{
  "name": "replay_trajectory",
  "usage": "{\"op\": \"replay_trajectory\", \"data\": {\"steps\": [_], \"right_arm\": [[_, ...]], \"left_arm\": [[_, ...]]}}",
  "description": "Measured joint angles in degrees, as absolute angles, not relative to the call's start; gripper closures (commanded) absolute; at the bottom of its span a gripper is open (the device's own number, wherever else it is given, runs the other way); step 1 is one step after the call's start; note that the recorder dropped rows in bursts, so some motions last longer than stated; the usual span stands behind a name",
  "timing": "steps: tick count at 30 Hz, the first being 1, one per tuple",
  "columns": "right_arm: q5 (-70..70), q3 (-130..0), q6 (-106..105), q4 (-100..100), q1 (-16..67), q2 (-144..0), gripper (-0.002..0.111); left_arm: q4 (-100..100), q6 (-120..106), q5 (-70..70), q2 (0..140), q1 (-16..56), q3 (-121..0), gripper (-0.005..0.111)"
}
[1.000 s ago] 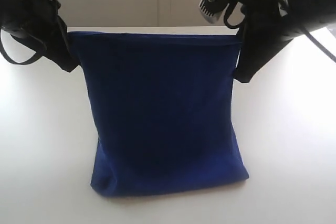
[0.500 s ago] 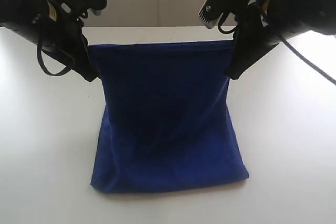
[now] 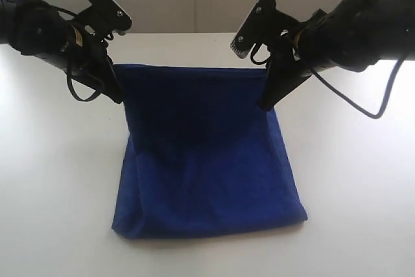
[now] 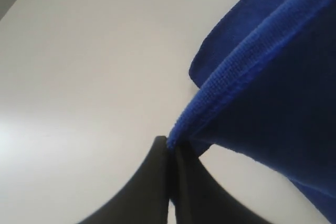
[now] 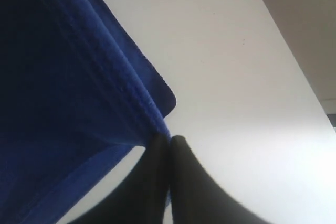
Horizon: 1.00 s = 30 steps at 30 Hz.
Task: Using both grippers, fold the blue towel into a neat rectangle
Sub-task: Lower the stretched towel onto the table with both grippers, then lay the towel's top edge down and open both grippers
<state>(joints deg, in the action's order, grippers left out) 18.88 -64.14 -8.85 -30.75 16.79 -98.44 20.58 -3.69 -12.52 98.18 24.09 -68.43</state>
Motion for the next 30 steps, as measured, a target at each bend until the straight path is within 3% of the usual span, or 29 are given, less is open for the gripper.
{"op": "replay_trajectory", "data": {"steps": [16,30], "right_arm": [[9.24,-67.25,-6.34,-32.2,10.55,-108.52,0.108],[4.19,-70.13,-6.21,-32.42,10.3,-115.58,0.108]], "left_arm": [[21.36,-3.47,1.47,109.03,23.95,-68.66,0.107],[22.03,-1.81,10.8,113.71,20.06,-68.66,0.107]]}}
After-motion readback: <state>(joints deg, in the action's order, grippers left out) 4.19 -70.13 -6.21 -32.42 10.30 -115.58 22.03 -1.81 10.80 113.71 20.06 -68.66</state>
